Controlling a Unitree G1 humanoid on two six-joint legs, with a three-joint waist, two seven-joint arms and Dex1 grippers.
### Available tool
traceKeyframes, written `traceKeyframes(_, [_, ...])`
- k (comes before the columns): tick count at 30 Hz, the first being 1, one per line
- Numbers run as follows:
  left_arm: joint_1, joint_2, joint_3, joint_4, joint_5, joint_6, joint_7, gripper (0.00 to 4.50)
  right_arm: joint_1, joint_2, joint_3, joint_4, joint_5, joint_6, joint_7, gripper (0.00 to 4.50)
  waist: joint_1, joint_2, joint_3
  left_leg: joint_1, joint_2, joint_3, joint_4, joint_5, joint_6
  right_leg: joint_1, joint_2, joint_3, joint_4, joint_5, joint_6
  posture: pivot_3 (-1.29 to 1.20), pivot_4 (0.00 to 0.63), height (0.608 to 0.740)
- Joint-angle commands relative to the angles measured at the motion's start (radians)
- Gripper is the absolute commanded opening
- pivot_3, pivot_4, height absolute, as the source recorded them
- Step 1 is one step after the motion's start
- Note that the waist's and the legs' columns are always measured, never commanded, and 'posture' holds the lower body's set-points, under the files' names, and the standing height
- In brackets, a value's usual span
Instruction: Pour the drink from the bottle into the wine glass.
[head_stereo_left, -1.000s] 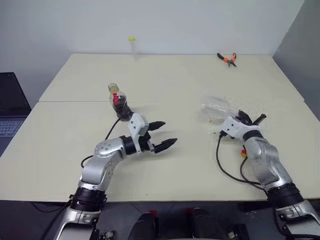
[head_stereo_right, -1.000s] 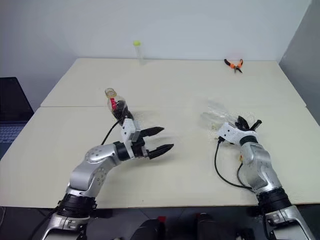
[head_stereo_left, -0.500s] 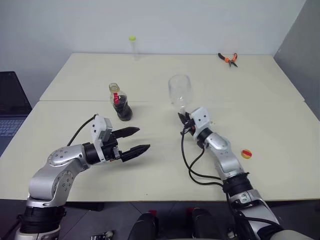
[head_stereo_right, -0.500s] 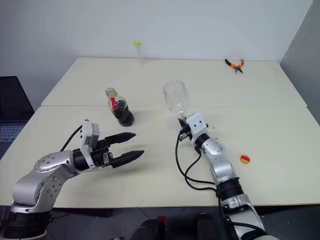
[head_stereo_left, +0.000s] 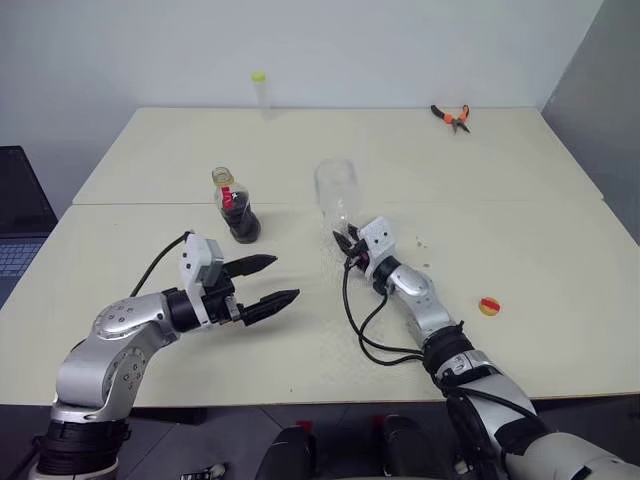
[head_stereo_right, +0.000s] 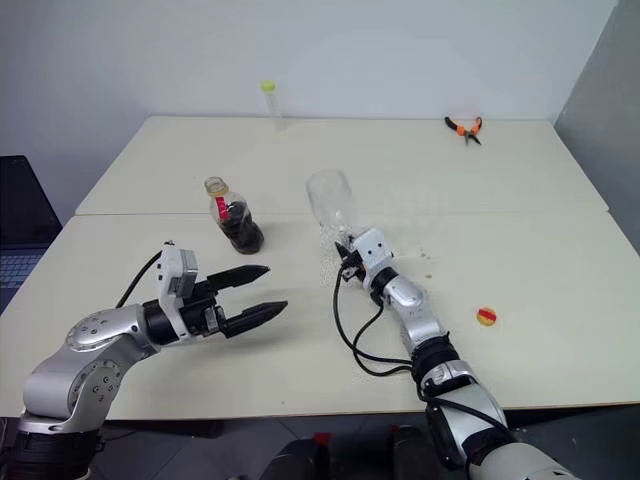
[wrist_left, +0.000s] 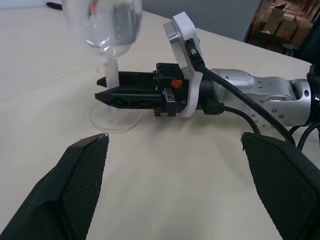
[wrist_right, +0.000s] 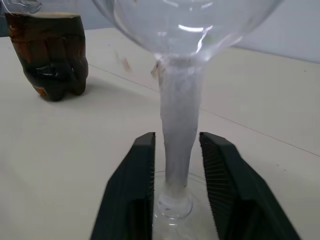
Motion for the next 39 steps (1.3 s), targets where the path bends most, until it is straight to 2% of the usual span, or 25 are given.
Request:
traceKeyframes(1, [-0.012,-0.002,0.005,-0.008,0.006,-0.035,-0.006,4.50,0.005,-0.008,-0.009,-0.028,0.008,-0.023,0.007,2.85,-0.001,0.000,0.000,0.000,0.000,0.000,0.000,0.000,0.000,0.000,0.000,0.000,0.000,0.000,0.000,0.00,0.150,0.740])
traceKeyframes(4, [-0.017,-0.009,-0.007,-0.003,0.013,-0.048,-0.005,4.50,0.021,-0.023,0.005,-0.052,-0.015,-0.018,-0.008,3.93,0.000,0.000,0.000,0.000,0.000,0.000,0.000,0.000,0.000,0.000,0.000,0.000,0.000,0.000,0.000,0.00,0.150,0.740])
traceKeyframes(6, [-0.024,-0.014,-0.015,0.002,0.019,-0.055,-0.005,4.50,0.034,-0.032,0.014,-0.074,-0.030,-0.004,-0.021,4.47,0.000,0.000,0.000,0.000,0.000,0.000,0.000,0.000,0.000,0.000,0.000,0.000,0.000,0.000,0.000,0.00,0.150,0.740])
traceKeyframes(14, [-0.054,-0.030,-0.022,0.009,0.023,-0.071,-0.001,4.50,0.092,-0.057,0.032,-0.183,-0.052,0.062,-0.026,4.47,-0.001,0.000,0.000,0.000,0.000,0.000,0.000,0.000,0.000,0.000,0.000,0.000,0.000,0.000,0.000,0.00,0.150,0.740])
traceKeyframes(22, [-0.059,-0.048,-0.005,-0.045,0.016,-0.075,0.047,4.50,0.251,-0.107,0.048,-0.537,0.018,0.255,0.083,4.47,0.001,0.000,0.000,0.000,0.000,0.000,0.000,-0.001,0.001,0.000,-0.001,0.000,0.000,0.000,0.000,0.00,0.150,0.740])
traceKeyframes(26, [-0.041,-0.050,0.019,-0.098,0.006,-0.068,0.087,4.50,0.357,-0.167,0.067,-0.769,0.028,0.387,0.124,4.47,0.006,0.000,0.000,-0.001,0.000,0.000,0.000,-0.002,0.003,0.000,-0.002,0.000,0.000,0.000,0.000,0.00,0.150,0.740])
traceKeyframes(32, [-0.006,-0.038,0.044,-0.148,0.011,-0.064,0.126,4.50,0.458,-0.248,0.073,-0.983,0.033,0.504,0.157,4.47,0.010,0.000,0.000,0.000,0.000,0.000,0.000,-0.002,0.004,0.000,-0.001,0.000,0.000,0.000,0.000,0.00,0.150,0.740])
traceKeyframes(39, [0.050,-0.027,0.099,-0.216,-0.027,-0.030,0.187,4.50,0.524,-0.330,0.006,-1.215,0.133,0.652,0.176,4.47,0.020,0.000,0.000,0.000,0.000,0.000,0.000,-0.002,0.004,0.001,-0.002,0.000,-0.001,0.000,0.000,0.00,0.150,0.740])
